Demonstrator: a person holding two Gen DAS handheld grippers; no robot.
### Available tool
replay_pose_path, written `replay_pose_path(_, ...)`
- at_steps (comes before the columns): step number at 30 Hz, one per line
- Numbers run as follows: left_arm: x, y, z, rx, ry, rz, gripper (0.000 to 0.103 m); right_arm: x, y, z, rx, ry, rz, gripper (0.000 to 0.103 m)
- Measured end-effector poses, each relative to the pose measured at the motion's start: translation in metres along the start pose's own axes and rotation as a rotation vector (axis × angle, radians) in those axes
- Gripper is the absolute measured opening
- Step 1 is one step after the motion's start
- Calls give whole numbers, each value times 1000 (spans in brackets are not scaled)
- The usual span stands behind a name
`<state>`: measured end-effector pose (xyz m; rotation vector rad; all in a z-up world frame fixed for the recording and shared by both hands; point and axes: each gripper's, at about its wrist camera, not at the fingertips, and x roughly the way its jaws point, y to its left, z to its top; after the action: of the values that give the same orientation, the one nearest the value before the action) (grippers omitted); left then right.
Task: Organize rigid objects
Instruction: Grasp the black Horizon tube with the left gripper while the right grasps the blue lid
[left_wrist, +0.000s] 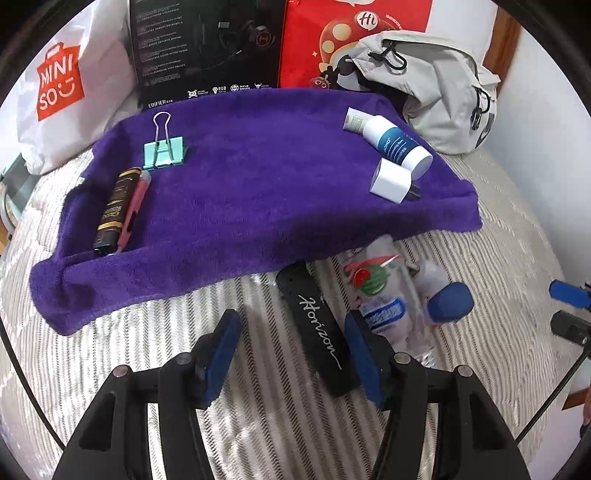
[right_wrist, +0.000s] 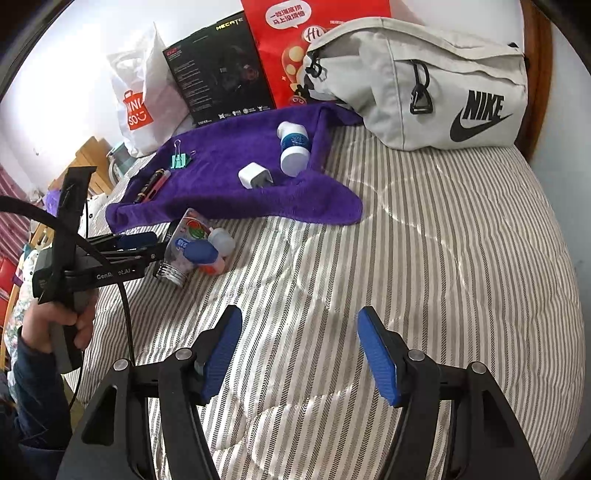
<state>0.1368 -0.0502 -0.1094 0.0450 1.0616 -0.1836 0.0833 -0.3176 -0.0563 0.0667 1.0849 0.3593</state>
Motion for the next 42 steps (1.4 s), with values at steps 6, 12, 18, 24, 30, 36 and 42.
replay_pose_path(6, -7, 6, -11, 50, -6, 67, 58, 6, 11, 0, -4, -5, 29, 65)
replay_pose_path(12, -5, 2, -7, 66, -35, 31, 32, 19, 32, 6, -45, 8, 64, 65)
replay_pose_path(18, -7, 2, -8, 77, -31, -16, 21, 40, 56, 16, -104, -9, 109, 65)
replay_pose_path(24, -14, 17, -18, 56, -20, -27, 21, 72, 70, 27, -131, 15, 102, 65)
replay_pose_path(30, -20, 37, -27, 12, -20, -40, 21, 94, 78, 34, -128, 12, 93, 59)
replay_pose_path(36, -21, 49, -29, -8, -22, -63, 22, 99, 83, 34, -160, -8, 61, 32)
replay_pose_path(42, -24, 56, -33, 10, -21, -2, 22, 77, 62, 21, -153, 44, -7, 31)
